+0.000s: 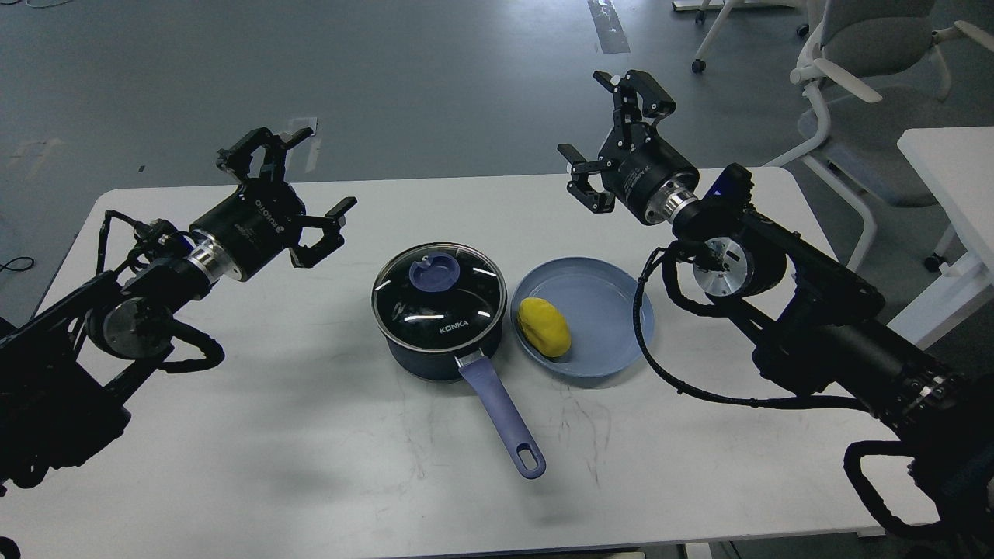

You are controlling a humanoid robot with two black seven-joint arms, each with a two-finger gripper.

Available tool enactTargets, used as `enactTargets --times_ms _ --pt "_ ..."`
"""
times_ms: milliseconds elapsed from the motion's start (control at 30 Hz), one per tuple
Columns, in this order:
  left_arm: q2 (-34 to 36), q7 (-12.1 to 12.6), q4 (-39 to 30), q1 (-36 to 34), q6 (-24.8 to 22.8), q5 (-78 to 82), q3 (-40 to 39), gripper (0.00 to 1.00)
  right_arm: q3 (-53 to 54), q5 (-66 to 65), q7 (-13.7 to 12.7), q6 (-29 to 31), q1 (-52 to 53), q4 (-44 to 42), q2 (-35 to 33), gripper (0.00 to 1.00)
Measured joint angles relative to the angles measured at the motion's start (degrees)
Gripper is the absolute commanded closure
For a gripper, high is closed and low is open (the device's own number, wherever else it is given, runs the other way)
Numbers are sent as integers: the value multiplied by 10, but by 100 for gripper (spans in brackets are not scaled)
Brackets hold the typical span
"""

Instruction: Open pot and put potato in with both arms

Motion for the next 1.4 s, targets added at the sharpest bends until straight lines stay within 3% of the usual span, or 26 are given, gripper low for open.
enactTargets --times_ms 267,433,533,1100,1400 --pt "20 -1 -4 -9 -1 -1 -6 2 6 0 11 51 -5 23 -30 0" --pt "37 -1 -5 -9 -6 -3 -11 2 7 0 42 29 -1 24 -32 0" --pt "43 -1 -5 -7 -21 -4 -13 2 7 0 47 22 3 25 -29 0" --pt "37 2 -7 -2 -30 -5 -28 2 11 3 -12 25 12 21 -27 0" --pt "33 2 -7 -2 -28 -5 -28 2 12 3 -13 28 13 23 -28 0"
